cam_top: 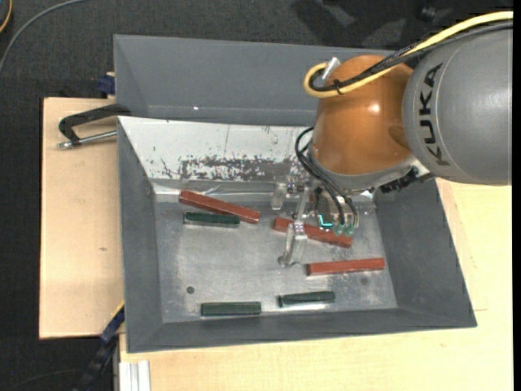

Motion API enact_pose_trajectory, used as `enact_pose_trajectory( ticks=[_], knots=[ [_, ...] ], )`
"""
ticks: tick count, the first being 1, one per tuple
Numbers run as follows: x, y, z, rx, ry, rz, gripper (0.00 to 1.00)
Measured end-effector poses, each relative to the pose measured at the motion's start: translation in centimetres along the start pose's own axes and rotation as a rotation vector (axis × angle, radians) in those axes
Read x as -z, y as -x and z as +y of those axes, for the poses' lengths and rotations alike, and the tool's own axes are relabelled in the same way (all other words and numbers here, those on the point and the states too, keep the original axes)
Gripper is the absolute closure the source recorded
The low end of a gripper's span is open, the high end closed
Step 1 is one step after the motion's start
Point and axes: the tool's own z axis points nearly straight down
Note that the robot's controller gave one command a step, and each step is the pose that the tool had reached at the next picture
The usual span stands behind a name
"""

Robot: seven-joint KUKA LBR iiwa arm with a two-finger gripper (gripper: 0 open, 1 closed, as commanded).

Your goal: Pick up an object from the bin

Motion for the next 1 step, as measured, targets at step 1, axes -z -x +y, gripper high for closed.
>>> enact_pose_trajectory(
  ticks=[1],
  knots=[
    [-13.22,2.69,-12.52,0.115,-0.003,-0.002,0.00]
  ],
)
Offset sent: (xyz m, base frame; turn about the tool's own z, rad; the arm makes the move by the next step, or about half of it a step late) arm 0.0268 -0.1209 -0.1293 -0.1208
